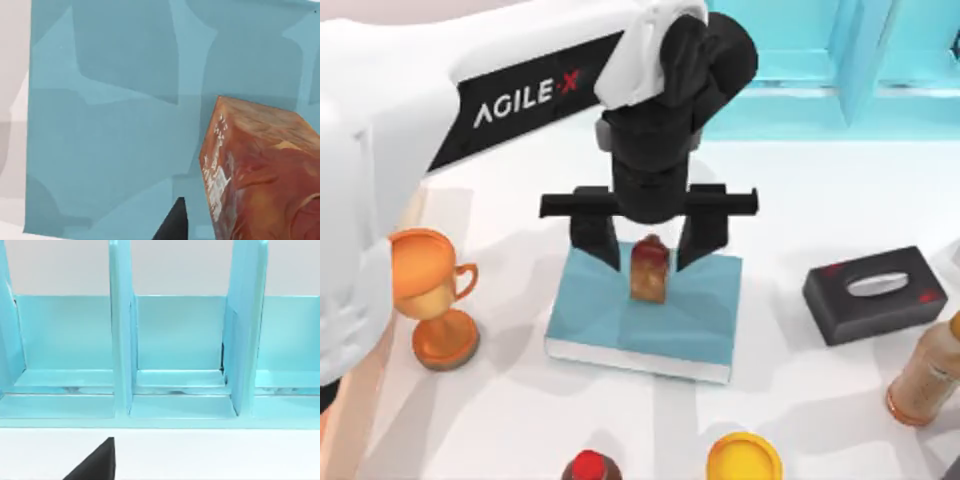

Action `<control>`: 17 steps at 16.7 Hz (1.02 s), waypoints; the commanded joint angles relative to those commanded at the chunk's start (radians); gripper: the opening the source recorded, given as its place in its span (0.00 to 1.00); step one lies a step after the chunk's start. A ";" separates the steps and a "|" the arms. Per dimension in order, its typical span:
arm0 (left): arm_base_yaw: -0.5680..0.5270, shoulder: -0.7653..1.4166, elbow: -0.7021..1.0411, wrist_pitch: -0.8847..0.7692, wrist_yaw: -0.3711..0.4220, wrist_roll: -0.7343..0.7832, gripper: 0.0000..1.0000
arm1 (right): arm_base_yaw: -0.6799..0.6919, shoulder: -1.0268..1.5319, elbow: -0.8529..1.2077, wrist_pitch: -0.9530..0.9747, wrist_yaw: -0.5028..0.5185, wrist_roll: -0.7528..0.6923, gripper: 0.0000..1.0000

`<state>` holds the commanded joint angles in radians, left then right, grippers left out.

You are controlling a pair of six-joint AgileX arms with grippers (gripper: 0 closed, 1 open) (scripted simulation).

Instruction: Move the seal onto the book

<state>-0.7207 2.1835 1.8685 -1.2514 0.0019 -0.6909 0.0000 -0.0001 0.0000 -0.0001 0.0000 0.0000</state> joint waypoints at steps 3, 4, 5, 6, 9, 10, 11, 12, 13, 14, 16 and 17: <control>0.000 0.000 0.000 0.000 0.000 0.000 1.00 | 0.000 0.000 0.000 0.000 0.000 0.000 1.00; 0.000 0.000 0.000 0.000 0.000 0.000 1.00 | 0.000 0.000 0.000 0.000 0.000 0.000 1.00; 0.000 0.000 0.000 0.000 0.000 0.000 1.00 | 0.000 0.000 0.000 0.000 0.000 0.000 1.00; 0.000 0.000 0.000 0.000 0.000 0.000 1.00 | 0.000 0.000 0.000 0.000 0.000 0.000 1.00; 0.000 0.000 0.000 0.000 0.000 0.000 1.00 | 0.000 0.000 0.000 0.000 0.000 0.000 1.00; 0.000 0.000 0.000 0.000 0.000 0.000 1.00 | 0.000 0.000 0.000 0.000 0.000 0.000 1.00; 0.002 0.000 0.000 0.000 0.000 0.000 1.00 | 0.000 0.000 0.000 0.000 0.000 0.000 1.00; 0.002 0.000 0.004 -0.004 0.000 0.000 1.00 | 0.000 0.000 0.000 0.000 0.000 0.000 1.00; 0.003 0.001 0.015 -0.016 0.000 -0.001 1.00 | 0.000 0.000 0.000 0.000 0.000 0.000 1.00; 0.003 0.001 0.032 -0.033 0.000 -0.002 1.00 | 0.000 0.000 0.000 0.000 0.000 0.000 1.00; 0.000 0.000 0.071 -0.072 0.000 0.000 1.00 | 0.000 0.000 0.000 0.000 0.000 0.000 1.00; 0.001 -0.001 0.090 -0.092 0.000 -0.001 1.00 | 0.000 0.000 0.000 0.000 0.000 0.000 1.00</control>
<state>-0.7200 2.1825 1.9582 -1.3430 0.0016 -0.6918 0.0000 -0.0001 0.0000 -0.0001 0.0000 0.0000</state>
